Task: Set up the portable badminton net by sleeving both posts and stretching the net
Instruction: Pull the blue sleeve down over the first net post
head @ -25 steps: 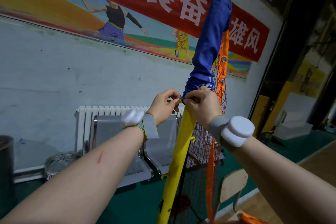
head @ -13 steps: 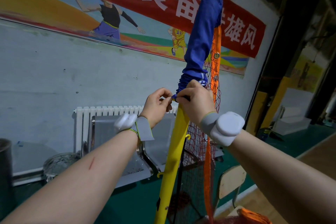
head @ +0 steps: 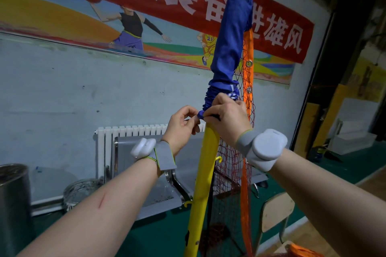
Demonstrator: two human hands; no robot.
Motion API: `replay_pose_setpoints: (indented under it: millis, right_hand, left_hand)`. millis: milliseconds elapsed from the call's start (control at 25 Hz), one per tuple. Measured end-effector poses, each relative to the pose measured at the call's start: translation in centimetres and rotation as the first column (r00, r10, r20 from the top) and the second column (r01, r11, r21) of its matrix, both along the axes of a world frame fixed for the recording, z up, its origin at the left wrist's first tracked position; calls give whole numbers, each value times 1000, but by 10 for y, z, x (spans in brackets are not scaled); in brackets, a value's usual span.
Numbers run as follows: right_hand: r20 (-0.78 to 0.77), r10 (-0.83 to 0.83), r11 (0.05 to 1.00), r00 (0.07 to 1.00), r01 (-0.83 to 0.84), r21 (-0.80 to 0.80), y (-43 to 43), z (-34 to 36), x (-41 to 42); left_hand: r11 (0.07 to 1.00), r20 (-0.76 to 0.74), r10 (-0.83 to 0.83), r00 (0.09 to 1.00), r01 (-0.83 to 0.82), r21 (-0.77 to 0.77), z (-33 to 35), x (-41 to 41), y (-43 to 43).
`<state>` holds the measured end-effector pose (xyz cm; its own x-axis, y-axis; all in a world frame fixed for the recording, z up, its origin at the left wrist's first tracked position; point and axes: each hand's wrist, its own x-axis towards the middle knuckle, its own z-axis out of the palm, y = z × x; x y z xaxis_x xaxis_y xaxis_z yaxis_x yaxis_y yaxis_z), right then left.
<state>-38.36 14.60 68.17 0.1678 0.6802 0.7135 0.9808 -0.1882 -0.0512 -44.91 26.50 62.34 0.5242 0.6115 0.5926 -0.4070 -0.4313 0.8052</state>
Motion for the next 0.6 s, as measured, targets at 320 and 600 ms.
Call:
replay_pose_setpoints:
  millis: [320, 600]
  right_hand:
    - [19, -65, 997, 998, 64, 31, 6, -9, -3]
    - [3, -65, 995, 998, 64, 77, 6, -12, -5]
  left_hand:
    - [886, -168, -256, 952, 161, -435, 31, -13, -3]
    - [895, -238, -272, 932, 154, -419, 26, -19, -5]
